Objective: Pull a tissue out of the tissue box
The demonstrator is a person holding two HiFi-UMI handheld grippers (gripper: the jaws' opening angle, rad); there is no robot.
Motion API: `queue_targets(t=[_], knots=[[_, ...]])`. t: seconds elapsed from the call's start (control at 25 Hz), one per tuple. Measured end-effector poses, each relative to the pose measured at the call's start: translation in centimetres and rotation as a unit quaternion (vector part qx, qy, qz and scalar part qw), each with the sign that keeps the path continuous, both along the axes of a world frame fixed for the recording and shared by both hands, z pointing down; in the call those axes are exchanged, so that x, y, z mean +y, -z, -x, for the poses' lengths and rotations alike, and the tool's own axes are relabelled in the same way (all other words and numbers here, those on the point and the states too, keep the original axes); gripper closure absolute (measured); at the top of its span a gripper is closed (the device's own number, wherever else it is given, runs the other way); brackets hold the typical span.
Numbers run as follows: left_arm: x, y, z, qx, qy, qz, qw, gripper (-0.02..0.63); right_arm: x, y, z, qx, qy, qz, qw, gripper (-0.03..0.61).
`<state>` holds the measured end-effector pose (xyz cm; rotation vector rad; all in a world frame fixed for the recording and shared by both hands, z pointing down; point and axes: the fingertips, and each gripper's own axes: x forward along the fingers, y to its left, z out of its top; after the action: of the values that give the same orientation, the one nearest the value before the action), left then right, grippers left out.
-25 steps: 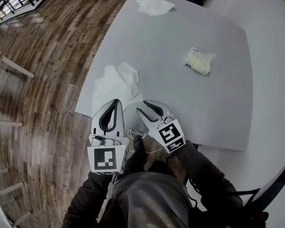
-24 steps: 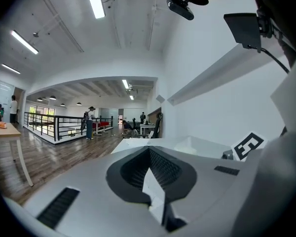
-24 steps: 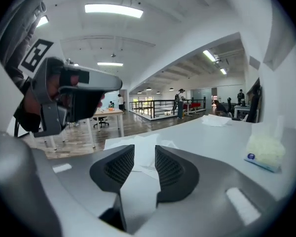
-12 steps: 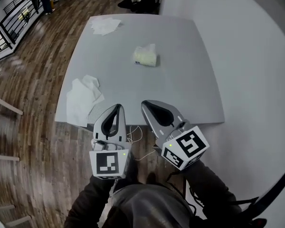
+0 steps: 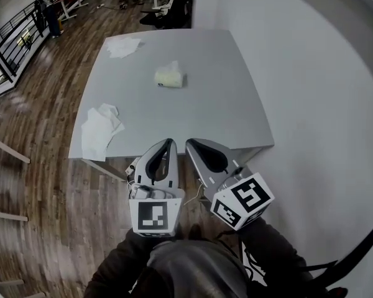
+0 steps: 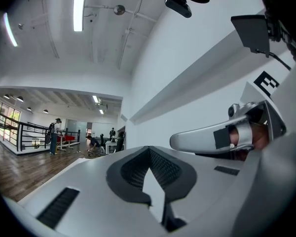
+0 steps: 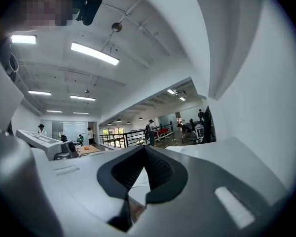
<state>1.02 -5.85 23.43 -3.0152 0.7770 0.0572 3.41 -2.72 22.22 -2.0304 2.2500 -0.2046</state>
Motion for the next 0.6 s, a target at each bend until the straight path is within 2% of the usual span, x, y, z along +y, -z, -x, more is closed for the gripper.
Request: queue_targets(t=[0.24, 0.6], knots=[[2.7, 1.6, 0.0, -0.009, -0.038, -0.010, 0.9992, 0.615, 1.9, 2.1, 0.7, 0.001, -0.024, -0.022, 0.999, 0.577], [3.6, 2.3, 0.0, -0.003, -0.056, -0.021, 0.9982, 0.615, 2.7, 3.2, 1.4, 0.019, -0.036, -0.033, 0.999, 0.578]])
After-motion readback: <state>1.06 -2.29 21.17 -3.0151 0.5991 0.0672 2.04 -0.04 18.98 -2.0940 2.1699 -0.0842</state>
